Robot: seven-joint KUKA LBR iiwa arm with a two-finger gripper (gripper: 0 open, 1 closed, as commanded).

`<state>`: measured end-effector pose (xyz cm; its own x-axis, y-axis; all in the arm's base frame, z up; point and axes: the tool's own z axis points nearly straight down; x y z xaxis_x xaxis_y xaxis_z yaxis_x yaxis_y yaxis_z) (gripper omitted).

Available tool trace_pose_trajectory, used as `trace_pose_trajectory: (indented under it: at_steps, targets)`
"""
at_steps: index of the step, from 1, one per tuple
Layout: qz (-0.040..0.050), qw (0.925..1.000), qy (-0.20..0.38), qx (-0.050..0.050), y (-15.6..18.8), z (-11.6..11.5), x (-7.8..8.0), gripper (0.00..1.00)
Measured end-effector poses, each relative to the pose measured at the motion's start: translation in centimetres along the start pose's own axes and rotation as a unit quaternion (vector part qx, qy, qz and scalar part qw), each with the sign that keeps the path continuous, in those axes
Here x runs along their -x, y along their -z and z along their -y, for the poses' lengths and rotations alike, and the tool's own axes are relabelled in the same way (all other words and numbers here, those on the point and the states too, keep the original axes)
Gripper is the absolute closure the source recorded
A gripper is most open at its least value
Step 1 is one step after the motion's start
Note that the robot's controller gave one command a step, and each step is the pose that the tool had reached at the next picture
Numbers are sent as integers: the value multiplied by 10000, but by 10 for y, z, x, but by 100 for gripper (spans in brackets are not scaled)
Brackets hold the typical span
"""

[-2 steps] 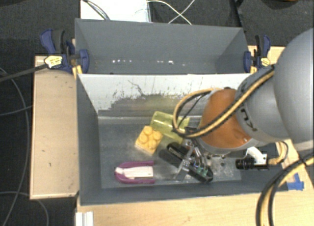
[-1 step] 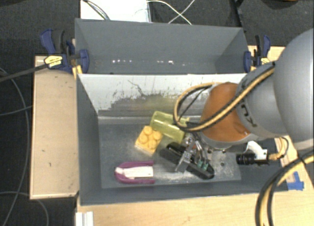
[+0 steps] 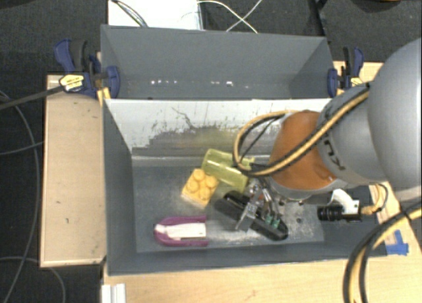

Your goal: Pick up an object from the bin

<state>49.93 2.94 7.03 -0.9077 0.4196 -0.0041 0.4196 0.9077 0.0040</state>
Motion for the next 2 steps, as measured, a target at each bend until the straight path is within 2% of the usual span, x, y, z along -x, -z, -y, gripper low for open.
trace_pose_trajectory:
  at_steps: [1, 2]
  targets:
    - [-8, 10000, 2, -6, 3, 1, -1, 100]
    - [-51, 10000, 8, -29, 23, 2, -3, 100]
